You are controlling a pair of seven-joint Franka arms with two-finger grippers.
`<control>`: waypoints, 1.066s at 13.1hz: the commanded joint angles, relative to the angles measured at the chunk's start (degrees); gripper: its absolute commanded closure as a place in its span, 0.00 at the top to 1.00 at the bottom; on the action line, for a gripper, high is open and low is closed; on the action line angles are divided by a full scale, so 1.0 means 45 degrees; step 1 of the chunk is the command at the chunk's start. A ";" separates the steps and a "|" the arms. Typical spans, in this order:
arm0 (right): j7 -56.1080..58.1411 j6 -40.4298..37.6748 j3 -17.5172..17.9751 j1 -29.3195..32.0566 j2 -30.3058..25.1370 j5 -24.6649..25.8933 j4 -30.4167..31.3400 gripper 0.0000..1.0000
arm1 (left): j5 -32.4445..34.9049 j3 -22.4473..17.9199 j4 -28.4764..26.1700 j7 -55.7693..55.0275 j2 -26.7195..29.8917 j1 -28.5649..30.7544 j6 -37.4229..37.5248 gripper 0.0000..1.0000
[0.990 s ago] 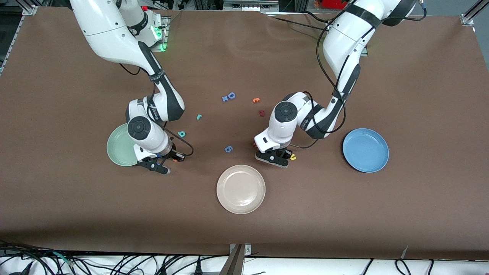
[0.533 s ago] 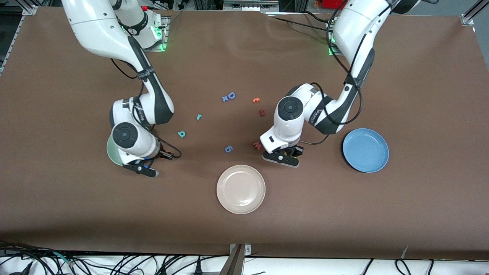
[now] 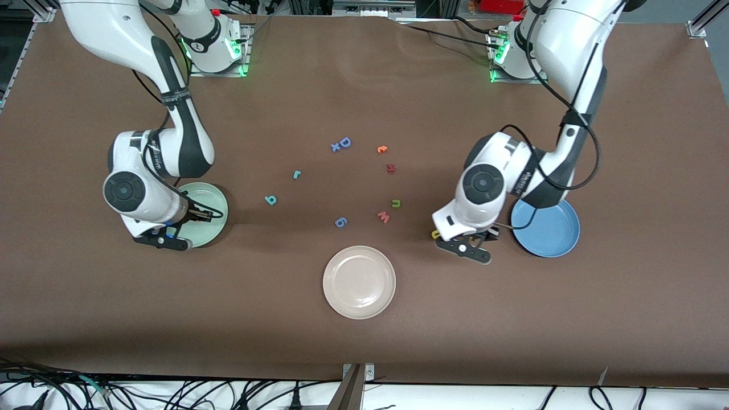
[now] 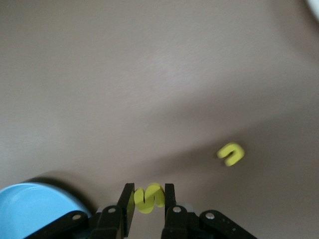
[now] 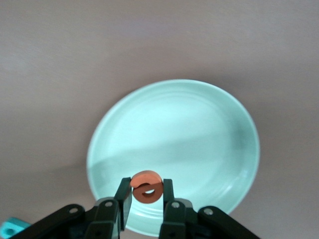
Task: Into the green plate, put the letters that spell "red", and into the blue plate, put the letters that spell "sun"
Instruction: 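Place the a on the green plate while the left gripper carries the s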
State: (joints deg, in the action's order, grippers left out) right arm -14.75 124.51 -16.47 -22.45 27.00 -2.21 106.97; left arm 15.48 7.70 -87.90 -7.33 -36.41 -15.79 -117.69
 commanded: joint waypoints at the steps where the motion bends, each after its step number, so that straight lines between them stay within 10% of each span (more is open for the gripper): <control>1: 0.0796 0.1796 -0.0227 -0.0070 -0.1582 0.0080 0.2588 0.23 | 0.0193 -0.0012 -0.0485 0.1817 0.0280 0.1255 0.0487 0.05; 6: 0.1130 0.3970 -0.0305 -0.0031 -0.2054 0.0022 0.4080 0.31 | 0.0212 0.0008 -0.1343 0.2938 0.0260 0.2744 0.0469 0.05; 8: 0.1169 0.3895 -0.0305 -0.0031 -0.2054 -0.0017 0.3944 0.86 | 0.0213 0.0008 -0.1850 0.2957 0.0298 0.3096 0.0450 0.05; 9: 0.1208 0.3875 -0.0286 -0.0031 -0.2074 -0.0037 0.3924 0.99 | 0.0213 0.0008 -0.2027 0.2977 0.0299 0.3233 0.0449 0.05; 14: 0.0704 0.3212 -0.0052 -0.0070 -0.2074 -0.0735 0.3398 0.99 | 0.0232 0.0028 -0.3080 0.2977 0.0240 0.3877 -0.0679 0.05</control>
State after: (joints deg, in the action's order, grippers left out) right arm -10.67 140.92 -17.40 -22.61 18.98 -3.05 122.79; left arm 15.48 7.12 -98.34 5.30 -36.45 0.06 -117.54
